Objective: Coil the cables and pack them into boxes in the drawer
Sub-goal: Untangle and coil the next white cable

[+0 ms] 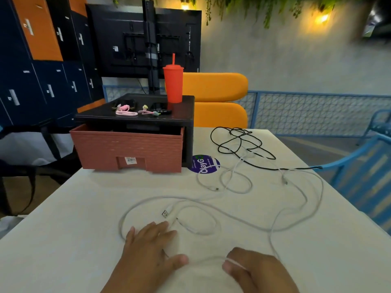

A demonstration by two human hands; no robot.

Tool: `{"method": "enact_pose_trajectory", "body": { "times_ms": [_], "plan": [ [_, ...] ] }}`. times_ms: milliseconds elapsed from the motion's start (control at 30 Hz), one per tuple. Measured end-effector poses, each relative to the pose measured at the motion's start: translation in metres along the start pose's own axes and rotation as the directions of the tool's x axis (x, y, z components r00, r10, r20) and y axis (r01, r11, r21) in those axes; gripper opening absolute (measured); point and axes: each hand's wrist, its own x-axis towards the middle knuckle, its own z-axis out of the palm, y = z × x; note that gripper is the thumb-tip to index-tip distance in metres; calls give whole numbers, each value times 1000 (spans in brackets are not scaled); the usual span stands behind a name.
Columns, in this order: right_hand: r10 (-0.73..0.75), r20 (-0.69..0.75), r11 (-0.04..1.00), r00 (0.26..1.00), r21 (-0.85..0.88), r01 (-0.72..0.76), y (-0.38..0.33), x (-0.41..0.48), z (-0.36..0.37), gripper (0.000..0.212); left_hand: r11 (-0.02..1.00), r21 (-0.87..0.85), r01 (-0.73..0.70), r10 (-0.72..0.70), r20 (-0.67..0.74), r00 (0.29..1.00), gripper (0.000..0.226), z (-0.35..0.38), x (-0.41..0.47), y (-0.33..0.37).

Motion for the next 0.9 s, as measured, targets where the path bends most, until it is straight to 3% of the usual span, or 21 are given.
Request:
{"method": "enact_pose_trajectory", "body": {
  "times_ms": [133,167,233,300,400,467,533,633,767,900],
  "plan": [
    [-60,-111,985,992,158,77,4,-2,-22,49,999,29,-27,27,0,1000,134,-4,-3,0],
    [-49,-169,983,984,167,78,7,-2,-24,43,998,15,-54,54,-42,998,118,-3,-5,-1],
    [-85,-262,987,961,110,118,19,0,-25,36,981,-126,-147,120,-196,973,54,1,-5,-6],
    [-183,-288,981,940,-112,157,29,5,-33,43,937,-287,-201,97,-340,935,30,2,-4,-10],
    [-228,-287,900,931,-427,89,44,10,-45,44,919,-334,-211,5,-525,851,33,-3,-2,-13],
    [-117,-274,846,955,-530,-49,51,13,-55,31,911,-361,-198,-50,-575,817,17,-11,0,-12],
    [97,-239,785,966,-579,-222,54,17,-65,25,905,-382,-184,-84,-588,805,15,-18,3,-13],
    [269,-215,757,939,-555,-344,58,30,-79,32,913,-386,-133,-130,-583,802,20,-34,10,-8],
    [373,-238,838,897,-328,-435,49,53,-102,30,918,-390,-71,-167,-543,823,38,-63,24,8],
    [310,-317,948,896,33,-316,36,75,-111,22,732,-631,-257,-125,-495,860,21,-89,37,34]
  ]
}}
